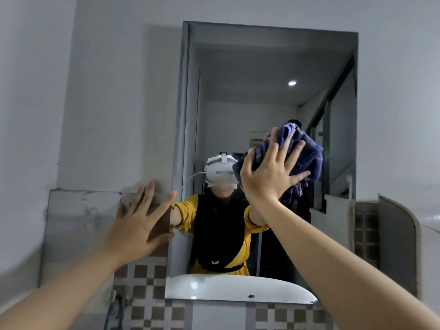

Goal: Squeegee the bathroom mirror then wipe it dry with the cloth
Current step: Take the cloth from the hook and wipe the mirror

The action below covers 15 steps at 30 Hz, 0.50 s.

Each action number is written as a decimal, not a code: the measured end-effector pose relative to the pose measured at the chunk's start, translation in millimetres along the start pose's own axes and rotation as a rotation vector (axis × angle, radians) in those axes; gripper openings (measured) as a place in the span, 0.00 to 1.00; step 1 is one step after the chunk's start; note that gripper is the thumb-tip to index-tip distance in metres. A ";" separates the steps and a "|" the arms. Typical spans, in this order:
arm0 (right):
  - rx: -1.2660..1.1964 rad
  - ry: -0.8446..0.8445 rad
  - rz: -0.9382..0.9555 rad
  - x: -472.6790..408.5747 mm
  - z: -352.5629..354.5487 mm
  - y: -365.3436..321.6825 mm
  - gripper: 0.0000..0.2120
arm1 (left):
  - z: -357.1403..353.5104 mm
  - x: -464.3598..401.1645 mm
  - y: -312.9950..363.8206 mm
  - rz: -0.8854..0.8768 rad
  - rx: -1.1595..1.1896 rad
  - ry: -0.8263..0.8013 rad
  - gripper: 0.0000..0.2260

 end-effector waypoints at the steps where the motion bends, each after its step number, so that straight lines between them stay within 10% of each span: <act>1: -0.003 -0.023 0.037 6.9 -6.9 -16.5 0.31 | -1.9 0.1 -1.1 0.009 0.010 0.016 0.39; 15: 0.108 -0.170 0.962 54.9 -46.1 -118.5 0.31 | -20.9 8.2 -13.0 -0.037 -0.040 0.039 0.50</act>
Point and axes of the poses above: each hand's wrist, its own x-axis away from the middle knuckle, its own z-axis out of the back of the hand, y = z × x, the point moved 4 cm from there along -x, towards the middle knuckle, and after that the axes turned 1 degree about z, right-handed, at the moved point
